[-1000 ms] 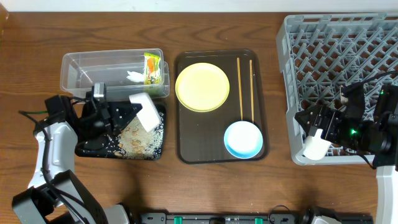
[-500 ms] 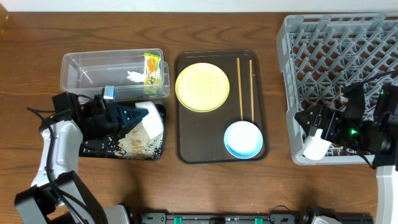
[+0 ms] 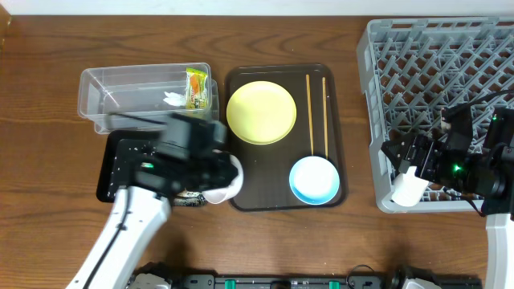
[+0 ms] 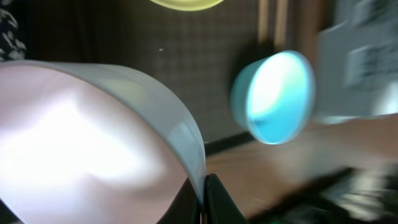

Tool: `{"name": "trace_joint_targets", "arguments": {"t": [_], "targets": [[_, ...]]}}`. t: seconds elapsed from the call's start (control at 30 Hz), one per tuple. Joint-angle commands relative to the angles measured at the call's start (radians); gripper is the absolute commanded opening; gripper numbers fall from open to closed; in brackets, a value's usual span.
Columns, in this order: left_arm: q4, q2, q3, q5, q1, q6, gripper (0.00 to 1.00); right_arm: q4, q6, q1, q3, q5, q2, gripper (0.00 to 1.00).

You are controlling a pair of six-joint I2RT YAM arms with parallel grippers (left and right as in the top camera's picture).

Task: Sort waste into correct bins and load items into the dishwasher rack
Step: 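Set the empty pink bowl back on the brown tray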

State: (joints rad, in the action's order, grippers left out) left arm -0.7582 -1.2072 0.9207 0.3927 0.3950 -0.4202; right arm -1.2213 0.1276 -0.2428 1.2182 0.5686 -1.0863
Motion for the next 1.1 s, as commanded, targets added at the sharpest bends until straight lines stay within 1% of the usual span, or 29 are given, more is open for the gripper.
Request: {"name": "trace_joint_targets", "arguments": {"t": [0.0, 0.07, 0.27, 0.4, 0.53, 0.57, 0.6, 0.67, 0.8, 0.83, 0.93, 1.0, 1.07], "targets": [[0.035, -0.068, 0.013, -0.423, 0.148, -0.064, 0.06, 0.002, -0.009, 0.015, 0.011, 0.004, 0.0, 0.96], [0.09, -0.139, 0.013, -0.5, 0.219, -0.063, 0.06, 0.001, -0.009, 0.015, 0.011, 0.004, 0.0, 0.95], [0.252, -0.279, 0.013, -0.505, 0.295, -0.06, 0.07, -0.003, -0.009, 0.015, 0.011, 0.004, 0.0, 0.96], [0.317, -0.29, 0.013, -0.476, 0.339, -0.061, 0.07, -0.007, -0.01, 0.015, 0.011, 0.004, 0.0, 0.96], [0.332, -0.289, 0.013, -0.456, 0.372, -0.082, 0.1, -0.009, -0.009, 0.015, 0.011, 0.004, 0.0, 0.95], [0.335, -0.289, 0.013, -0.444, 0.379, -0.083, 0.15, -0.008, -0.009, 0.015, 0.011, 0.004, 0.0, 0.96], [0.338, -0.289, 0.013, -0.441, 0.386, -0.083, 0.24, -0.008, -0.01, 0.015, 0.011, 0.004, 0.0, 0.96], [0.334, -0.289, 0.013, -0.441, 0.4, -0.083, 0.26, -0.009, -0.01, 0.015, 0.011, 0.004, 0.0, 0.95], [0.335, -0.285, 0.016, -0.441, 0.409, -0.082, 0.4, -0.009, -0.01, 0.015, 0.011, 0.0, 0.0, 0.97], [0.333, -0.279, 0.022, -0.442, 0.407, -0.08, 0.44, -0.009, -0.01, 0.015, 0.011, -0.006, 0.0, 0.99], [0.305, -0.239, 0.061, -0.451, 0.392, -0.071, 0.52, 0.002, -0.01, 0.015, 0.011, -0.083, 0.0, 0.99], [0.257, -0.2, 0.109, -0.481, 0.367, -0.071, 0.65, 0.018, -0.01, 0.015, 0.011, -0.181, 0.0, 0.99], [0.201, -0.156, 0.164, -0.508, 0.328, -0.066, 0.72, 0.03, -0.01, 0.015, 0.011, -0.251, 0.0, 0.99]]}}
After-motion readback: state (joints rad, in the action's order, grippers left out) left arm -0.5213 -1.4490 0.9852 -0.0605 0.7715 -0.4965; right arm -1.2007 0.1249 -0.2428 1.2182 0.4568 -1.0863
